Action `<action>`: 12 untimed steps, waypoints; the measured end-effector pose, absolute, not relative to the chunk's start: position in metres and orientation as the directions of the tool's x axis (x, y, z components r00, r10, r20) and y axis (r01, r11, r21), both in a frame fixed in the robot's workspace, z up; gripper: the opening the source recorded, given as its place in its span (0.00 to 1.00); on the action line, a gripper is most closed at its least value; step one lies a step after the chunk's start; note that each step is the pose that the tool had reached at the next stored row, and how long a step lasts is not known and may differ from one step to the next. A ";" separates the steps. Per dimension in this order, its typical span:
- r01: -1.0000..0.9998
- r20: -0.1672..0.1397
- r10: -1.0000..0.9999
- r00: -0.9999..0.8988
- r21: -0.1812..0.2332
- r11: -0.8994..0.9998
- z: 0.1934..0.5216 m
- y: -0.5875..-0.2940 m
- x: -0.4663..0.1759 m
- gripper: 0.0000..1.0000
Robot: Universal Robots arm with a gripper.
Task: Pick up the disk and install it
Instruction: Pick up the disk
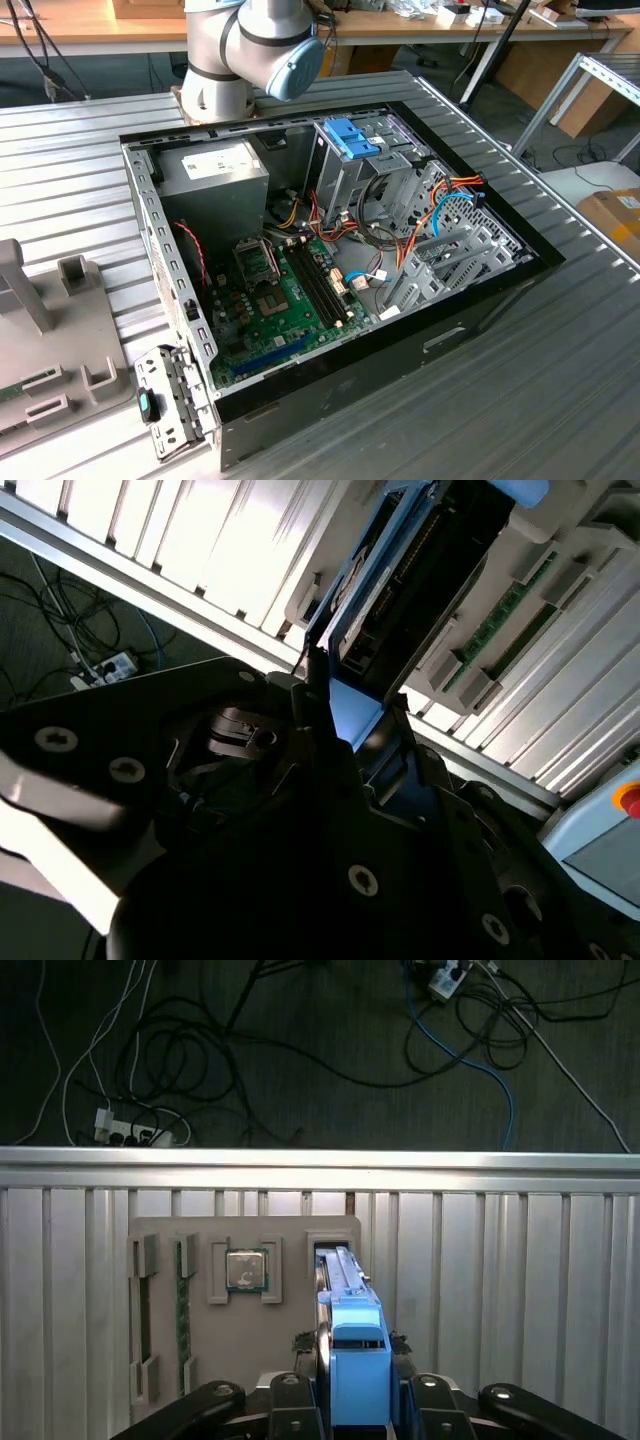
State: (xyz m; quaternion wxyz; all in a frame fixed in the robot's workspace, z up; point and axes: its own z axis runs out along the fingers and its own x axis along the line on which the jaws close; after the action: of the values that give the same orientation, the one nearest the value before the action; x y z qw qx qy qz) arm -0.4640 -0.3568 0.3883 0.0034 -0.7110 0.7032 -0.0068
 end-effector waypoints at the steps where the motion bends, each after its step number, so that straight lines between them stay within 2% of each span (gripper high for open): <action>1: -1.000 0.005 -1.000 0.011 -0.014 -0.011 0.400 -0.357 -0.464 0.37; 7: -1.000 0.005 -1.000 0.011 -0.015 -0.011 0.430 -0.357 -0.464 0.37; 10: -1.000 0.005 -1.000 0.011 -0.015 -0.011 0.431 -0.357 -0.464 0.37; 12: -1.000 0.005 -1.000 0.011 -0.015 -0.011 0.454 -0.357 -0.464 0.37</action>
State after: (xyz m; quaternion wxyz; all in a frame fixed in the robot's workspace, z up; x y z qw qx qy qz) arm -0.4641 -0.3568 0.4537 0.0036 -0.7110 0.7032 -0.0069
